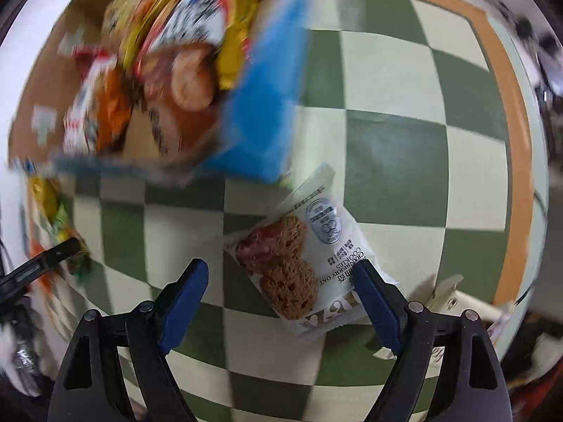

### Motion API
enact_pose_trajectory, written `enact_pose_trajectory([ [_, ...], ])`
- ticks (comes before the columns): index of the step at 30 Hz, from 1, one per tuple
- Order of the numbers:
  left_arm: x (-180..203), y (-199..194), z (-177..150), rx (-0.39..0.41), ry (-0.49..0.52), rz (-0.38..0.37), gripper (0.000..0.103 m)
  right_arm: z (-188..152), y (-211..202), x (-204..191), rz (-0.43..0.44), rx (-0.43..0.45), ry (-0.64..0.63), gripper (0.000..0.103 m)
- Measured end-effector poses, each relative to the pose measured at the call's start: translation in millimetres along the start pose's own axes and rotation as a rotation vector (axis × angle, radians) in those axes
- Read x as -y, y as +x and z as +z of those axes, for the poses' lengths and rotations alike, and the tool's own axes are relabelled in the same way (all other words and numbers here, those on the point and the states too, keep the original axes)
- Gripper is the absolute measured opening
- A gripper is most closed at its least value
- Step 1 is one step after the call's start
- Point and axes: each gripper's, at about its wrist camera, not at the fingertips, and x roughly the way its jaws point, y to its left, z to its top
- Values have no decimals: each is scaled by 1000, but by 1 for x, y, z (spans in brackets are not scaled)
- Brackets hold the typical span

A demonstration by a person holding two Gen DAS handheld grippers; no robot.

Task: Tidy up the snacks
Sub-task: 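Grasp the gum bag with the left tool while the right tool grasps the cookie packet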

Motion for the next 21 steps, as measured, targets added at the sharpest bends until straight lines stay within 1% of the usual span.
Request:
enact_pose_trajectory([
  [2,7,6,-11,-16,15,4,73,1,5,-8,-59,-5,-51,87],
  [4,11,7,-16,-14,28,26,73,4,11,-16,-121,-8,-105,87],
  [6,22,12,-27,-12,27,34,73,6,17,-20,-156,-16,-130,87],
  [7,24,12,-27,-13,27,35,73,7,19,-21,-176,-17,-142,85],
  [8,27,12,-15,-14,24,33,73,8,21,-22,-195,-19,-148,77],
  [9,29,12,-15,-13,20,22,72,8,22,-23,-225,-16,-145,76],
  [10,31,12,5,-11,17,18,69,8,22,-24,-227,-9,-144,75],
  [11,32,11,12,-5,19,25,59,7,22,-26,-225,-15,-149,73],
  [12,30,7,18,-4,24,17,57,5,23,-28,-224,-22,-148,73],
  [13,30,7,16,-12,25,1,57,4,23,-29,-225,-23,-142,71],
  [16,34,3,13,-13,37,7,55,-4,18,-34,-225,-7,-118,60],
  [18,34,1,8,-10,45,15,55,-10,13,-36,-181,5,-85,56],
  [21,51,-2,-8,-13,76,9,55,-18,5,-34,-90,24,-17,51],
])
